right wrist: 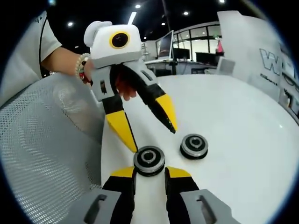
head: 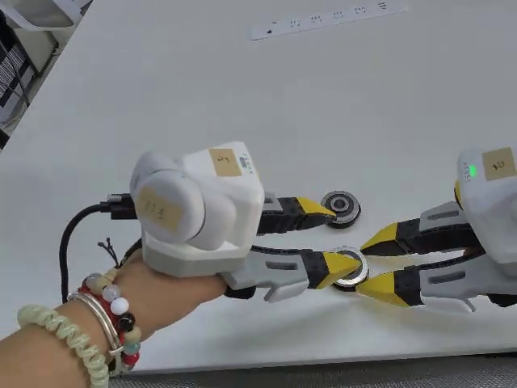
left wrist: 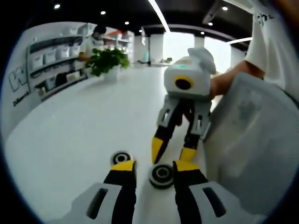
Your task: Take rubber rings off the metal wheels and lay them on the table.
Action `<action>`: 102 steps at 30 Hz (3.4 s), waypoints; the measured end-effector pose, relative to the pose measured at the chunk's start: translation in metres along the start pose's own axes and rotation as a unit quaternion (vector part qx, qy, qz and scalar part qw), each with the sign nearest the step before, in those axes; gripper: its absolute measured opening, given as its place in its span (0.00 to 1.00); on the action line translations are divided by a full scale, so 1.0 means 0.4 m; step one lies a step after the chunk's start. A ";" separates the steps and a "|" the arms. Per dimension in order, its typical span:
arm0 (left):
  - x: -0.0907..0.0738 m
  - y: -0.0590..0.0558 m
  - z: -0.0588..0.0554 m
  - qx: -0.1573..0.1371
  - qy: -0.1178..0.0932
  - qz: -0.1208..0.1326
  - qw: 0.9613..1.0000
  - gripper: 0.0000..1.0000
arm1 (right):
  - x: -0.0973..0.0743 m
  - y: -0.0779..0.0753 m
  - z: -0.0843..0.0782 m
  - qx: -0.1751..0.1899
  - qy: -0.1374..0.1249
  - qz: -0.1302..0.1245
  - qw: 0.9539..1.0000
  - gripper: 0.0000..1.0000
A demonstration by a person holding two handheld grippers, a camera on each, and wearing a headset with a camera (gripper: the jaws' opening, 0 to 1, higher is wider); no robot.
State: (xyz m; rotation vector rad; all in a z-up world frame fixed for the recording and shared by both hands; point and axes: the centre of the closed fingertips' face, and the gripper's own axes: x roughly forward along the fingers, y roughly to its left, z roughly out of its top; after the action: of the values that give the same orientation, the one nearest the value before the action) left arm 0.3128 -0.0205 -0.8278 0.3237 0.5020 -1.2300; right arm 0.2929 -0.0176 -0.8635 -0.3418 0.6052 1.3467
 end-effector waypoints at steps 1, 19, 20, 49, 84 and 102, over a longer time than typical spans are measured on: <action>0.003 -0.002 -0.002 0.001 0.001 -0.001 1.000 0.30 | 0.000 0.000 0.000 -0.001 0.000 -0.001 1.000 0.21; 0.028 -0.031 -0.049 0.021 0.041 -0.015 0.999 0.15 | -0.003 -0.002 -0.010 -0.013 0.005 -0.008 1.000 0.15; 0.031 -0.029 -0.052 0.017 0.041 -0.012 0.999 0.15 | -0.004 -0.001 -0.010 -0.014 0.005 -0.008 1.000 0.15; 0.031 -0.020 -0.051 0.024 0.030 -0.017 0.999 0.14 | -0.007 -0.001 -0.019 -0.047 0.031 -0.031 0.998 0.06; 0.026 -0.016 -0.049 0.034 0.024 -0.009 0.999 0.13 | -0.018 -0.053 -0.015 -0.002 0.021 -0.084 0.996 0.00; 0.026 -0.020 -0.050 0.030 0.011 -0.013 0.999 0.13 | -0.036 -0.041 0.010 0.277 -0.089 0.003 0.957 0.00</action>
State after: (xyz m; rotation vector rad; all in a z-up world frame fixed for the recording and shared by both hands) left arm 0.3040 -0.0216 -0.8501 0.3831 0.4899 -1.2690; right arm 0.3081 -0.0300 -0.8536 0.2353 0.8009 1.1398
